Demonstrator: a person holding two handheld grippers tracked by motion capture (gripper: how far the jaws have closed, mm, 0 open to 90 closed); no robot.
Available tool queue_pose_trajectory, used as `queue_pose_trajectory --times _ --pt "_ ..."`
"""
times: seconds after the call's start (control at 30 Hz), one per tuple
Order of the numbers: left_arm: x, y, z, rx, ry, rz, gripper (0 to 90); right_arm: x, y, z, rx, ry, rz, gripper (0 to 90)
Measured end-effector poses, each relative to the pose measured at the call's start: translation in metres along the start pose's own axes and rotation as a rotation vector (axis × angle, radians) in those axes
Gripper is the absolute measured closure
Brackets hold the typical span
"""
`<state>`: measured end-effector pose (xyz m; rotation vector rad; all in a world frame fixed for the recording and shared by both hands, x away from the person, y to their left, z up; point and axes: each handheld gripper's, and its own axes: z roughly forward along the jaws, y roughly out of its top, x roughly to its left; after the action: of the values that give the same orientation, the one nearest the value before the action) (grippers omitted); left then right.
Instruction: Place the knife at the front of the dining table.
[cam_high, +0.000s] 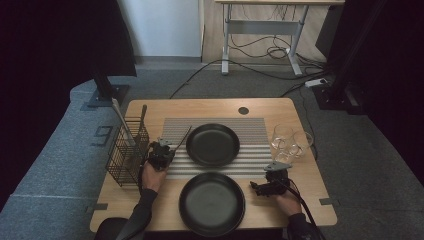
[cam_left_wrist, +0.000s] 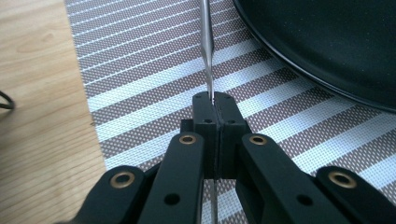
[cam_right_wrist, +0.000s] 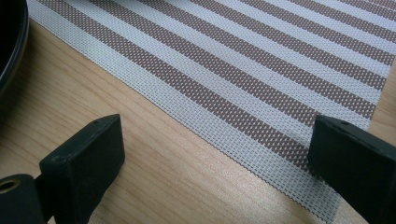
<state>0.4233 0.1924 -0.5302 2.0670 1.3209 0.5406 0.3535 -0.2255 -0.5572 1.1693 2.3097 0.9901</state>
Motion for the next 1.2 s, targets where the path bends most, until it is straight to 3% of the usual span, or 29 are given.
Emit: queue_pose_trajectory --times 0.8,1.2 --pt "0.0036 -0.0057 0.0105 -0.002 -0.024 -0.006 87.4 0.0001 0.0001 0.0002 0.001 0.000 0.000 3.1" --pt "0.0079 -0.0057 0.0095 -0.014 -0.010 -0.021 80.6 0.0002 0.0001 0.0002 0.001 0.001 0.000 2.9"
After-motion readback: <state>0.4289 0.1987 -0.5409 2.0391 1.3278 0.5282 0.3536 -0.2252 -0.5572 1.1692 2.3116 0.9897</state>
